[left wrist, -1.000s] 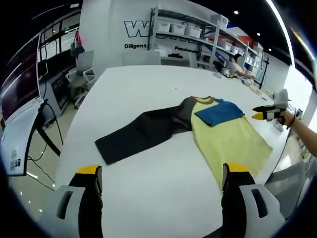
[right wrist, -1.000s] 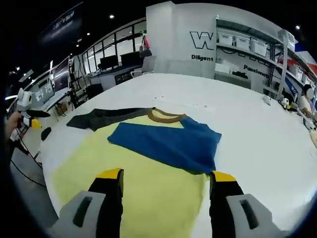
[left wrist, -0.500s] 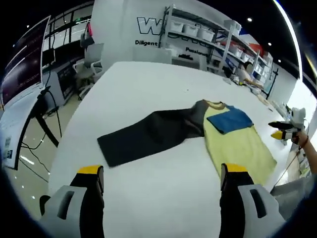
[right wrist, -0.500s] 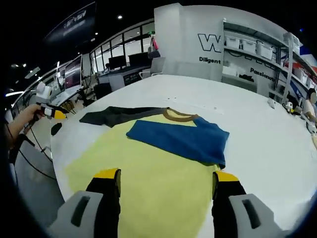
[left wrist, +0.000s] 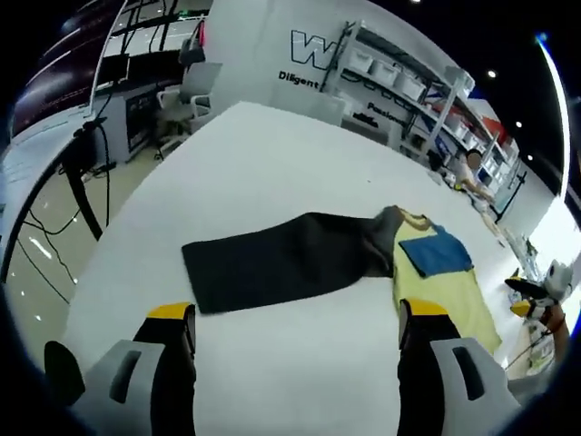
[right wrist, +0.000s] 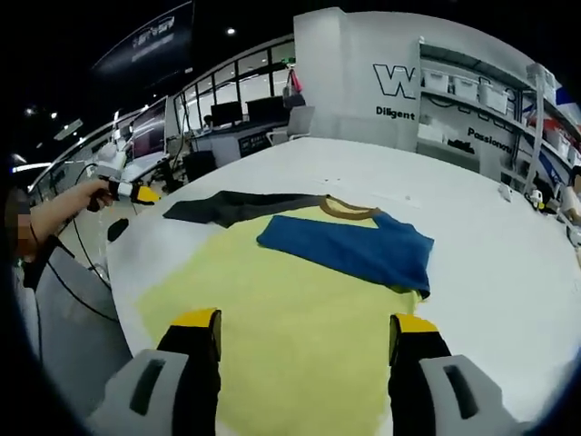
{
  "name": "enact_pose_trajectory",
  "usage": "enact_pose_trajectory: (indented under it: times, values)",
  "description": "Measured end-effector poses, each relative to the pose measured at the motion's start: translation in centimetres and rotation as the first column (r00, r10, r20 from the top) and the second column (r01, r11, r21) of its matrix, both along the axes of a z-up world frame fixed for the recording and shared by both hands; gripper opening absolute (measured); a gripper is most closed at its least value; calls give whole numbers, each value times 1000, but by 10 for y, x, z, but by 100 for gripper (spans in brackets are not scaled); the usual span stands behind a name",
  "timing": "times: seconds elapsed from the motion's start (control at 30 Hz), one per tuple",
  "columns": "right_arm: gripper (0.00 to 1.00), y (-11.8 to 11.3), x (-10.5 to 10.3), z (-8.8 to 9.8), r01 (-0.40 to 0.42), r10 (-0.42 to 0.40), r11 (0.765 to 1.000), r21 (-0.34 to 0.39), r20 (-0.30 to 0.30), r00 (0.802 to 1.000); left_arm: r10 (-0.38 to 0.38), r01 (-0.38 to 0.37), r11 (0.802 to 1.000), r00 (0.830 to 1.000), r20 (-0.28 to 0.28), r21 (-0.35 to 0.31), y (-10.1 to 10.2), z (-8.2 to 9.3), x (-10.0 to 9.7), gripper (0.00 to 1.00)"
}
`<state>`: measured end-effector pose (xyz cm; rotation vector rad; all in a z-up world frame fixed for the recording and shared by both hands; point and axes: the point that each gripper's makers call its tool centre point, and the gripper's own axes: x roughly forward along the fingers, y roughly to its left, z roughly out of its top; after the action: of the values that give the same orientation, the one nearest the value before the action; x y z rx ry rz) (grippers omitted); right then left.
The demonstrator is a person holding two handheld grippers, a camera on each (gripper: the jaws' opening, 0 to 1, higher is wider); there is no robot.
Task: Fold the garment on the visible template until the final outline fits inside the template.
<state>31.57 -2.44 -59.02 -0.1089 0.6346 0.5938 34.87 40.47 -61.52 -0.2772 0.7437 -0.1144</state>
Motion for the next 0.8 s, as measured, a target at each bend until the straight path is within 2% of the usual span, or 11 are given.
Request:
enact_pose_trajectory:
  times: [0.03,0.1,0.23,0.3,0.47,0.73,0.8]
  values:
    - [73,0,-2,-2,-5,5,1000,-17,-4,1000,-4,4,999,1000,-15,33,5,-5,1,87]
    - [72,-2,-2,-5,-14,14,999,-52,9,1000,-9,11,998,999,-35,55,8,-12,1,86]
    - [70,-1,-4,-4,-6,7,999,-40,9,1000,8,-8,1000,1000,-25,28,11,-18,9,79]
    - [70,-1,-4,-4,-3,4,999,-38,11,1000,40,-40,999,999,5,23,16,-20,17,74]
    - [69,-4,-4,-6,4,-4,999,-45,9,1000,60,-59,998,998,-35,39,23,-31,19,69]
    - [69,-5,-7,-9,3,-3,999,-45,0,1000,85,-78,995,990,-109,66,32,-50,15,56]
    - [69,-4,-8,-10,0,0,999,-37,-2,1000,101,-95,993,990,-96,71,38,-51,17,52]
